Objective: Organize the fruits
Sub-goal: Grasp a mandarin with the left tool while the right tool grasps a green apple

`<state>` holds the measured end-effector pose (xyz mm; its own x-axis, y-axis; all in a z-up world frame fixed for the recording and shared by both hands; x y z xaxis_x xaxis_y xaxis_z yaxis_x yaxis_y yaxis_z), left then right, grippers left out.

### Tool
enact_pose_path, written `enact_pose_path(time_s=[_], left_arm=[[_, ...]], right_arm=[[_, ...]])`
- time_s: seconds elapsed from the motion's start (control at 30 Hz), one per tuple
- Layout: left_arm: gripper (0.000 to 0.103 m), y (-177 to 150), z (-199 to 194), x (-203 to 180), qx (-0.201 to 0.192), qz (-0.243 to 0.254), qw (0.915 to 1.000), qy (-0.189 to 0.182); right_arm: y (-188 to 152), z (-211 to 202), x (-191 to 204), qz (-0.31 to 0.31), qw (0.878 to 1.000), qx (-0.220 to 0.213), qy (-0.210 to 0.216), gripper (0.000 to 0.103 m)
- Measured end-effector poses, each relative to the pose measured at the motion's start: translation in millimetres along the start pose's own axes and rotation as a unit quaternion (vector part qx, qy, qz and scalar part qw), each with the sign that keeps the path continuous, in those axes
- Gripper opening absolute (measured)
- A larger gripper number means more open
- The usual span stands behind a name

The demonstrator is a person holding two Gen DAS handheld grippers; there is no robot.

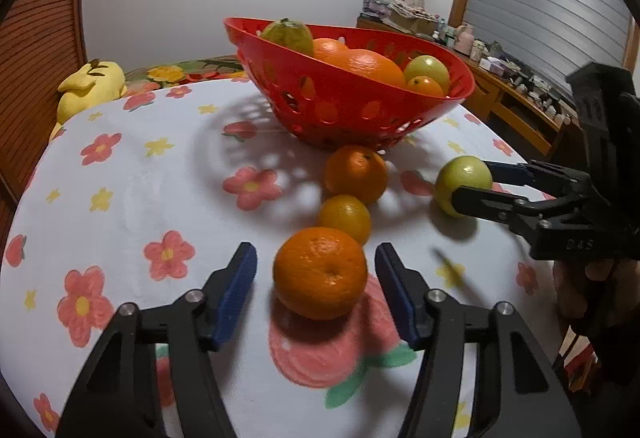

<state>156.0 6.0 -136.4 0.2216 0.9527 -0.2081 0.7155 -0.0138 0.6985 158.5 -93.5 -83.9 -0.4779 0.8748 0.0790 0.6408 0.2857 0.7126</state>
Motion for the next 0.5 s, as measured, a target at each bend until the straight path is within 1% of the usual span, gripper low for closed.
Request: enact_pose_path(time_s=[0.07,0.13,0.5], left_arm=[[0.05,-1,1,-1,0.002,0.002,1.0,-0.002],[0.048,-1,2,-1,0.004,0.002,1.0,-0.003],[0.049,-2,5,0,0.013,-0.005,0.9999,-0.001]], right_arm=[[0,2,1,-0.002,1.0,0.003,0.0,0.083],[0,5,1,-0.003,1.0,0.007,0.0,0.083],[0,17,-1,0.001,1.0,0.026,0.003,0.083]])
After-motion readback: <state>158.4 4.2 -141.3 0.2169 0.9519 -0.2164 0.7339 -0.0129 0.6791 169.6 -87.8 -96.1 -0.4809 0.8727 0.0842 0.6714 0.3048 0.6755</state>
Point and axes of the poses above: each gripper's, at about its wrist camera, not at the fingertips, and z roughly the way its jaws point, x to its left, y to its top, the point moved 5 cm from there along z, roughly the way its jaws point, and after that the axes turned 4 degrees about -z, right-handed, at the moved point
